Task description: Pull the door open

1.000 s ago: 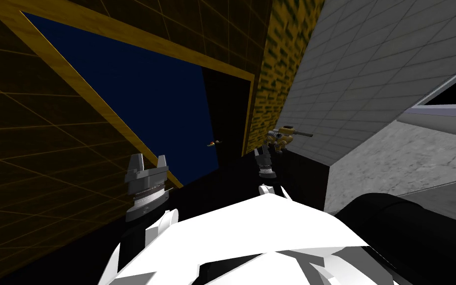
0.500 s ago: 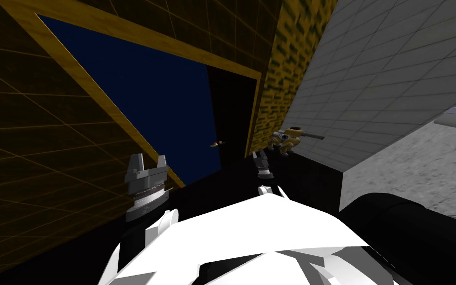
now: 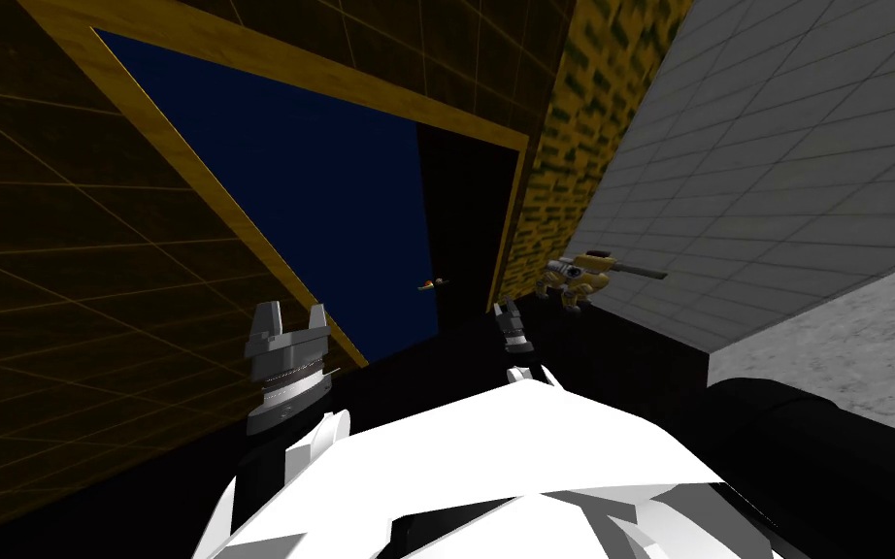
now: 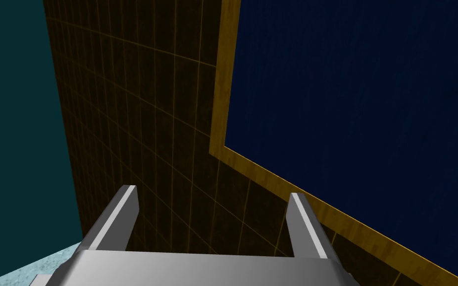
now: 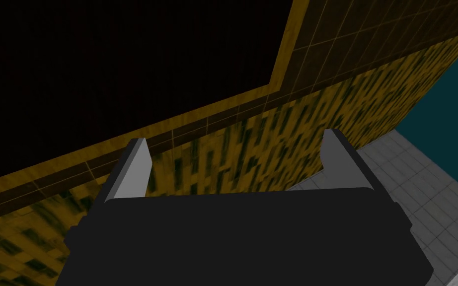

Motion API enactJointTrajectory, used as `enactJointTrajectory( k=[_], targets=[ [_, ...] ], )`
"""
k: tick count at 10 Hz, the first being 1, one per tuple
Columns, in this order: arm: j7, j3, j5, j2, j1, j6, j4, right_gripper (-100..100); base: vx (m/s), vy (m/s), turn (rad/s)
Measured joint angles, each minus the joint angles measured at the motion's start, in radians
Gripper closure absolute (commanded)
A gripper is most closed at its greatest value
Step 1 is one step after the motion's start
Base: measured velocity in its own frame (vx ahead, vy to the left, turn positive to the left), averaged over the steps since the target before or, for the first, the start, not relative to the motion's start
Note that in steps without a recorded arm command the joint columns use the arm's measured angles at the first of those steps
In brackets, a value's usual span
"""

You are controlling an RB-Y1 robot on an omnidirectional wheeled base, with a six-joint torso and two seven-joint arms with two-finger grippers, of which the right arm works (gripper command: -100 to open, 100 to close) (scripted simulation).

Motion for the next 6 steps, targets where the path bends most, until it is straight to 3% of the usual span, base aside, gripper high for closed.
enactJointTrajectory(
  k=[2, 6],
  targets=[
    [-0.010, -0.005, -0.005, -0.016, -0.024, -0.015, 0.073, -100, 0.111, 0.011, 0.122],
    [-0.024, -0.004, -0.011, -0.038, -0.049, -0.027, 0.176, -100, 0.107, 0.019, 0.106]
  ],
)
